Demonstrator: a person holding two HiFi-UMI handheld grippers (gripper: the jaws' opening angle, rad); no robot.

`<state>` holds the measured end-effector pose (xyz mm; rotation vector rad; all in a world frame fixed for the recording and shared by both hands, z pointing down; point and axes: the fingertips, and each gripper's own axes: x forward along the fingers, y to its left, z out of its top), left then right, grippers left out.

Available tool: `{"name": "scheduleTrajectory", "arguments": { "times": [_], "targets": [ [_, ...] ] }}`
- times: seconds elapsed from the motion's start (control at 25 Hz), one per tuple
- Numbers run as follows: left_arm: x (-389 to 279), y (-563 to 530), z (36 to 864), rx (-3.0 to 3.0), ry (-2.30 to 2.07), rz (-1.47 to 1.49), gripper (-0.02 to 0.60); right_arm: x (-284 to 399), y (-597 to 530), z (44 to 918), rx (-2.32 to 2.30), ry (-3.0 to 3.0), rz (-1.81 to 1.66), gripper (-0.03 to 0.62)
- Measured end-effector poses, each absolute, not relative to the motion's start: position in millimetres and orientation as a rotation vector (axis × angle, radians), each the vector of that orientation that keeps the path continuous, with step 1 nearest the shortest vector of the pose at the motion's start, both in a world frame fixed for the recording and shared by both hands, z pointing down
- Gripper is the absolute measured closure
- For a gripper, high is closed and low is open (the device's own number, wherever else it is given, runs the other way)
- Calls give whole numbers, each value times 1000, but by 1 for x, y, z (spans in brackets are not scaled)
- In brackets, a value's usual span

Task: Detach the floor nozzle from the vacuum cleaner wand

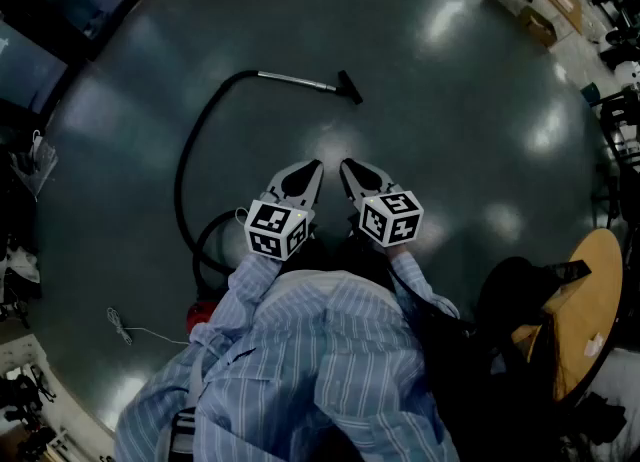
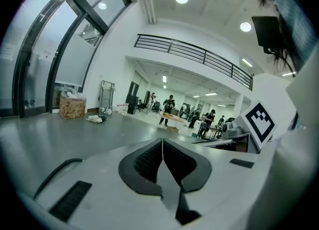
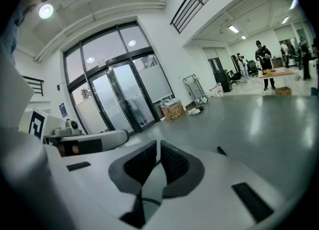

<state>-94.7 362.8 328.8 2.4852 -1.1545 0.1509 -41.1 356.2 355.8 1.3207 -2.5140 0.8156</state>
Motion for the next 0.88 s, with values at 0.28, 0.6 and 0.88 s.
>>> {"name": "scheduleTrajectory", "arguments": {
  "times": [0.28, 0.6, 0.88],
  "targets": [
    [-113, 380, 342, 2478, -1160, 167, 571, -60, 376, 373, 1307, -2478, 820, 563],
    [-122, 386, 344, 2495, -1140, 174, 571, -61, 385, 378, 1382, -2446, 844, 563],
    [-139, 392, 350, 2517, -1111, 193, 571, -74, 394, 385, 1428, -2423, 864, 563]
  ]
}}
